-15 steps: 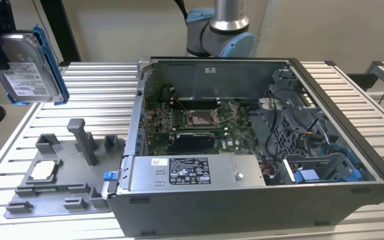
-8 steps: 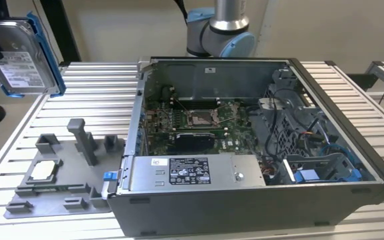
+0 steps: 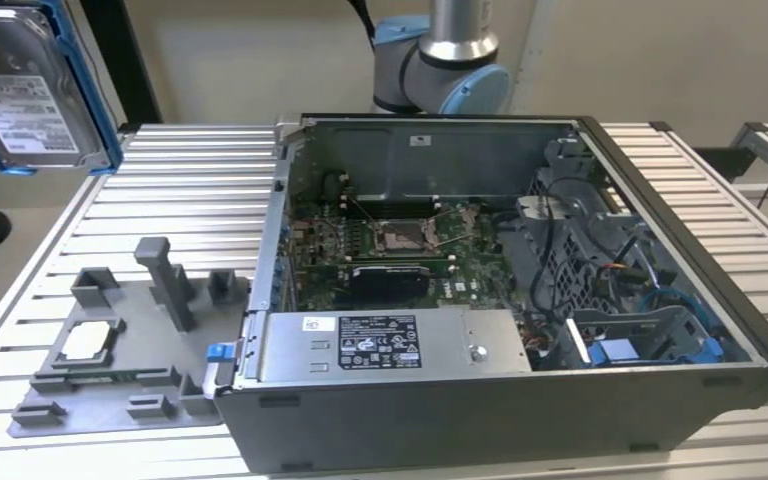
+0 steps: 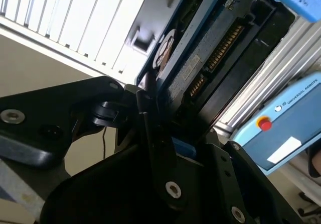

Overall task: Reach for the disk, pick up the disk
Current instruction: 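Pick up the disk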

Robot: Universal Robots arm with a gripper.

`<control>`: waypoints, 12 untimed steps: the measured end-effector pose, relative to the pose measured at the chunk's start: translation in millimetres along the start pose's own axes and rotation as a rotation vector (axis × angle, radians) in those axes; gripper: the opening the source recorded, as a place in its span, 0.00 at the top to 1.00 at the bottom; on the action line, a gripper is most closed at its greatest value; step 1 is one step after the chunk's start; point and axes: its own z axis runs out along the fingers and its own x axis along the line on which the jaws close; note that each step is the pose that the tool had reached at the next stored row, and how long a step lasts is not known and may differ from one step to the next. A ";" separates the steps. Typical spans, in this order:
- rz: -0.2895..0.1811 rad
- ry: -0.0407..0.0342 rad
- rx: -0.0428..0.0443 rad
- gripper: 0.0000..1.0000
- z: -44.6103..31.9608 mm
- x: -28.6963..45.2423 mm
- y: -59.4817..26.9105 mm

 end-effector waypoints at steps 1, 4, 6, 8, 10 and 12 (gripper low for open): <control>0.000 0.0001 0.0000 1.00 -2.8 0.1 -0.1; 0.000 0.0007 0.0001 1.00 -7.1 0.1 -0.2; 0.000 0.0019 0.0001 1.00 -7.1 0.2 -0.1; 0.000 0.0033 0.0001 1.00 -7.1 0.1 -0.2; 0.000 0.0046 0.0002 1.00 -7.1 0.1 -0.2; 0.000 0.0056 0.0002 1.00 -7.1 0.1 -0.2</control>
